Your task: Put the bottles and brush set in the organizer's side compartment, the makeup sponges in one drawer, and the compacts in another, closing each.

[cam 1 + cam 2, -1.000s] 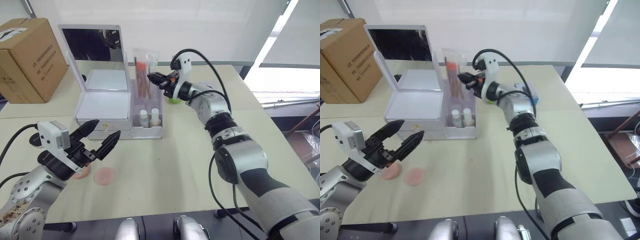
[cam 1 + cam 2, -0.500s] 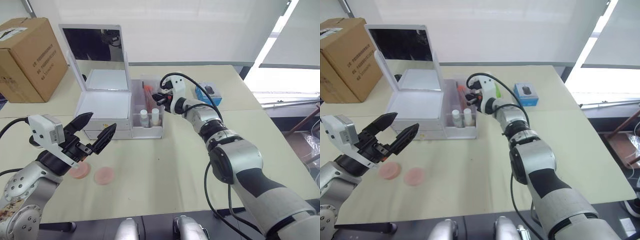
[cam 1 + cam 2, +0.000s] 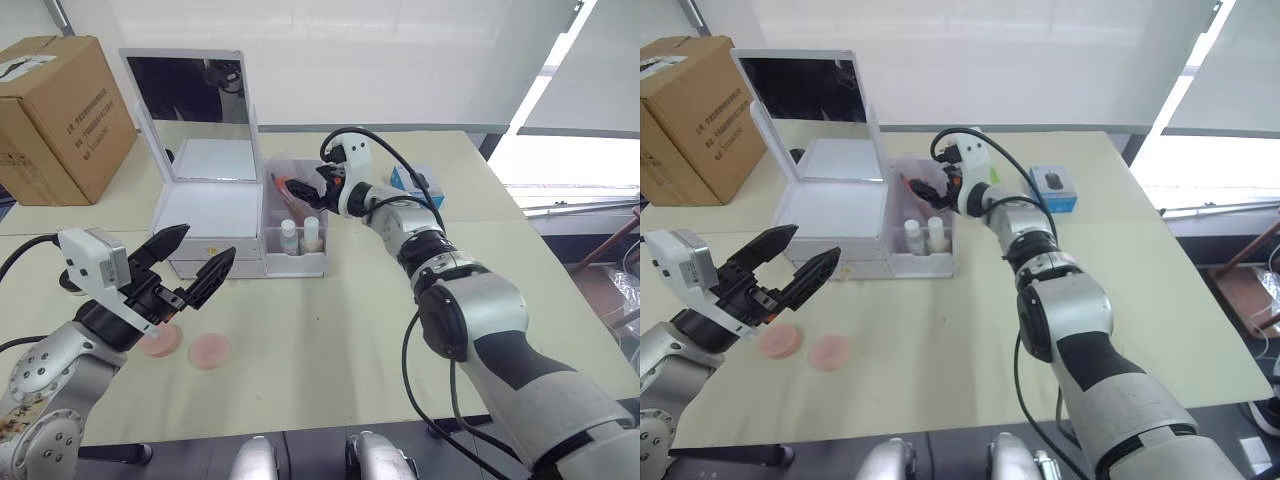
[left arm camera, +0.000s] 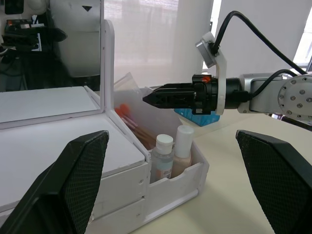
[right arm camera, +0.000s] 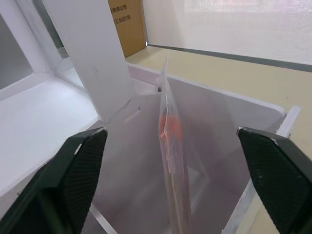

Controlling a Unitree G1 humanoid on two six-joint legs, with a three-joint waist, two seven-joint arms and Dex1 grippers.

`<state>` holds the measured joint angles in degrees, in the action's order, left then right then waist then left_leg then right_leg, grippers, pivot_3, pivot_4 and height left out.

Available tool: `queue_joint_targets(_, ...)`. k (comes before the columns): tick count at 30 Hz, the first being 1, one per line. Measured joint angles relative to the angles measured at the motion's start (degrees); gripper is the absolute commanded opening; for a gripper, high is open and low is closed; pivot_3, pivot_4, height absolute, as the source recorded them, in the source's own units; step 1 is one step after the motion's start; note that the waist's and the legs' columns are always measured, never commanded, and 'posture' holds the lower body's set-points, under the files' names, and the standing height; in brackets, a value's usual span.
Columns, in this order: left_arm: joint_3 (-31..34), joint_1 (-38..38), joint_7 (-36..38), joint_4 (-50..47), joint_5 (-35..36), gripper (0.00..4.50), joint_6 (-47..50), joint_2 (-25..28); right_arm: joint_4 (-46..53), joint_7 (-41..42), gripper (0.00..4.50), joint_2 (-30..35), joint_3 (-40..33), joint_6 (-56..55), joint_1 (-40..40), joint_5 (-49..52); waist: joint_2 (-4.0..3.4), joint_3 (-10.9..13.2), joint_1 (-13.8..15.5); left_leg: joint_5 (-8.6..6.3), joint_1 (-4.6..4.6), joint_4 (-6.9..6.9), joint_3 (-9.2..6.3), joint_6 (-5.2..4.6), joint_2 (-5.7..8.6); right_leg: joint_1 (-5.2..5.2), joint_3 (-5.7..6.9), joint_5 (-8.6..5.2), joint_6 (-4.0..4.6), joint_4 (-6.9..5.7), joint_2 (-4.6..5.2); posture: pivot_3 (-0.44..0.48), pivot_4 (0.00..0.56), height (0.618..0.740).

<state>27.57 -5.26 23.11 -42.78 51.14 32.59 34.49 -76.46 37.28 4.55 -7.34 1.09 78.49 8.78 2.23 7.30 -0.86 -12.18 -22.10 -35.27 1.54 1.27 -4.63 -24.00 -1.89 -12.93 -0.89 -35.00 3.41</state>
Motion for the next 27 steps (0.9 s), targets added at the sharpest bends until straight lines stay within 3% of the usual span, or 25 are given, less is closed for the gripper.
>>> queue_joint_targets(4, -0.01, 0.03, 0.13, 0.47, 0.0, 4.5, 0.0, 0.04, 0.58, 1.6, 4.47, 1.08, 0.0, 0.0, 0.16, -0.8, 0.0, 0.0, -0.17, 0.0, 0.0, 0.0, 0.0, 0.0, 0.0, -0.01, -0.01, 0.0, 0.0, -0.01, -0.02, 0.0, 0.15, 0.729)
queue_joint_targets(8, -0.04, 0.03, 0.15, 0.95, -0.01, 4.5, 0.02, 0.07, 1.44, 3.89, 3.27, 0.52, 0.51, 0.0, 2.24, -1.74, 0.0, 0.0, -0.45, 0.0, 0.04, 0.05, 0.0, 0.0, -0.01, -0.03, -0.04, 0.0, -0.01, -0.02, -0.06, 0.0, 0.15, 0.729)
queue_joint_targets(17, -0.48, -0.21, 0.12, 0.96, 0.0, 4.5, 0.06, 0.07, 1.59, 3.52, 0.13, -2.5, 2.66, 0.94, 2.97, -5.03, 0.0, 0.0, -0.19, 0.0, 0.02, 0.04, 0.0, 0.0, -0.01, -0.03, -0.05, 0.01, 0.0, -0.01, -0.04, 0.0, 0.15, 0.729)
queue_joint_targets(27, -0.48, -1.48, 0.0, 0.95, 0.02, 4.5, 0.11, 0.07, -1.19, -10.07, 0.06, -3.25, 3.59, 6.74, 3.39, -9.62, 0.0, 0.0, -0.21, 0.0, 0.02, 0.04, 0.0, 0.0, 0.0, -0.04, -0.05, 0.0, 0.02, -0.01, -0.04, 0.0, 0.15, 0.729)
